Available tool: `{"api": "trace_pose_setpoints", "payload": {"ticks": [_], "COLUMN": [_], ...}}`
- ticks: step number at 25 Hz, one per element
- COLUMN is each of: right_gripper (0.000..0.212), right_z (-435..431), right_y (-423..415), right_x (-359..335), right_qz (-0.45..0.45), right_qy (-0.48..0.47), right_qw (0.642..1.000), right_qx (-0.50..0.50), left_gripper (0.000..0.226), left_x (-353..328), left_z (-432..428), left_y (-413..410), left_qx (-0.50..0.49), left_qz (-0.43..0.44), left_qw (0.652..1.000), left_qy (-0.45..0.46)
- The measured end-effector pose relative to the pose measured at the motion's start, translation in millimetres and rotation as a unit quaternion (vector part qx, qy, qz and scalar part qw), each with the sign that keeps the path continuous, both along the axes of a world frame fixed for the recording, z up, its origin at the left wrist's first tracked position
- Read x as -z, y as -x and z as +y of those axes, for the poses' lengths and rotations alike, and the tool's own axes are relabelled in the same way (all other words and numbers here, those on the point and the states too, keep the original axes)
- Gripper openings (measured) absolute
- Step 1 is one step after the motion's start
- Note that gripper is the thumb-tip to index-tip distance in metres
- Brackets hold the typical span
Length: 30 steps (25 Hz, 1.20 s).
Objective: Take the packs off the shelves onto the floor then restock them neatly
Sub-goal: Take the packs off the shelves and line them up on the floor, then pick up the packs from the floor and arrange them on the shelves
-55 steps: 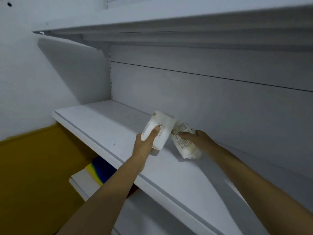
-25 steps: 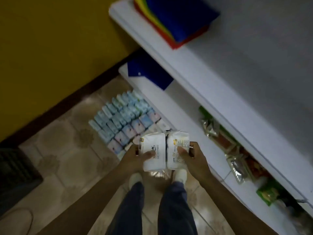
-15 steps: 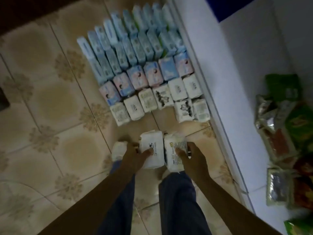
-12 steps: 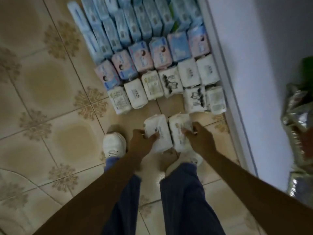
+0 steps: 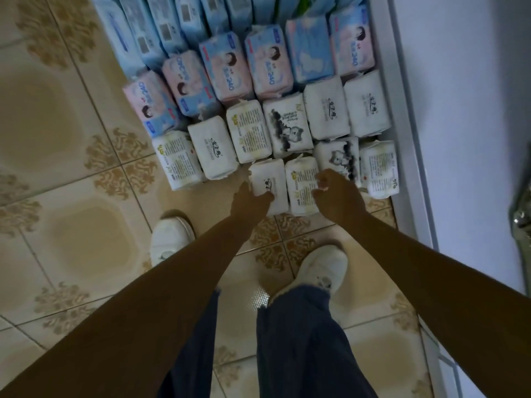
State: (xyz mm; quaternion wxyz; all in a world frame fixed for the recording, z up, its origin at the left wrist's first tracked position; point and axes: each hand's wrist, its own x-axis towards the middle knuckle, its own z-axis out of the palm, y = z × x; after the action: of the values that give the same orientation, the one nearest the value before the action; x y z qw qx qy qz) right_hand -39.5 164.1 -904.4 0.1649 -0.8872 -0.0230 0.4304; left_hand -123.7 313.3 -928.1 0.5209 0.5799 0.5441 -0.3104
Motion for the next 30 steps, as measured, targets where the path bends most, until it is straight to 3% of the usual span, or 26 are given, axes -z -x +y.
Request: {"api": "trace_pose_setpoints", "payload": {"ticks": [3, 5, 7, 10, 16, 19, 22, 26, 28, 30], "right_gripper": [0.044, 0.043, 0.038, 0.028, 0.031, 0.041, 0.029, 0.025, 0.026, 0.022], "right_z": [3, 8, 24, 59, 162, 194, 202, 201, 197, 194], "right_y": [17, 29, 38, 40, 32, 23, 25, 26, 18, 5], "right_x": [-31, -56, -78, -88, -28, 13, 36, -2, -53, -124], "right_qz": [0.045, 0.031, 0.031, 0.022, -0.098, -0.116, -0.110, -0.095, -0.149, -0.225], "right_qy": [-0.003, 0.011, 0.020, 0.037, 0.030, 0.078, 0.086, 0.031, -0.010, -0.076], "right_qw": [0.999, 0.999, 0.998, 0.991, 0.963, 0.944, 0.929, 0.932, 0.927, 0.920], "right_qx": [-0.001, -0.024, -0.060, -0.126, -0.250, -0.299, -0.342, -0.347, -0.344, -0.313], "left_gripper": [0.073, 0.058, 0.048, 0.051, 0.080, 0.072, 0.061, 0.063, 0.066, 0.046], "left_x": [-29, -52, -70, -74, -11, 34, 51, 2, -47, -123], "left_z": [21, 41, 67, 106, 161, 169, 169, 168, 174, 183], "left_y": [8, 19, 32, 48, 52, 45, 53, 66, 65, 48], "left_qx": [0.011, 0.082, 0.094, 0.098, 0.007, -0.020, -0.007, -0.030, -0.040, -0.069], "left_qz": [0.007, 0.006, 0.016, 0.030, 0.019, -0.027, -0.037, -0.056, -0.105, -0.156], "left_qw": [0.998, 0.996, 0.995, 0.994, 0.998, 0.997, 0.996, 0.996, 0.993, 0.984], "left_qy": [0.068, 0.034, -0.002, -0.022, -0.060, -0.064, -0.076, -0.055, -0.039, -0.056]}}
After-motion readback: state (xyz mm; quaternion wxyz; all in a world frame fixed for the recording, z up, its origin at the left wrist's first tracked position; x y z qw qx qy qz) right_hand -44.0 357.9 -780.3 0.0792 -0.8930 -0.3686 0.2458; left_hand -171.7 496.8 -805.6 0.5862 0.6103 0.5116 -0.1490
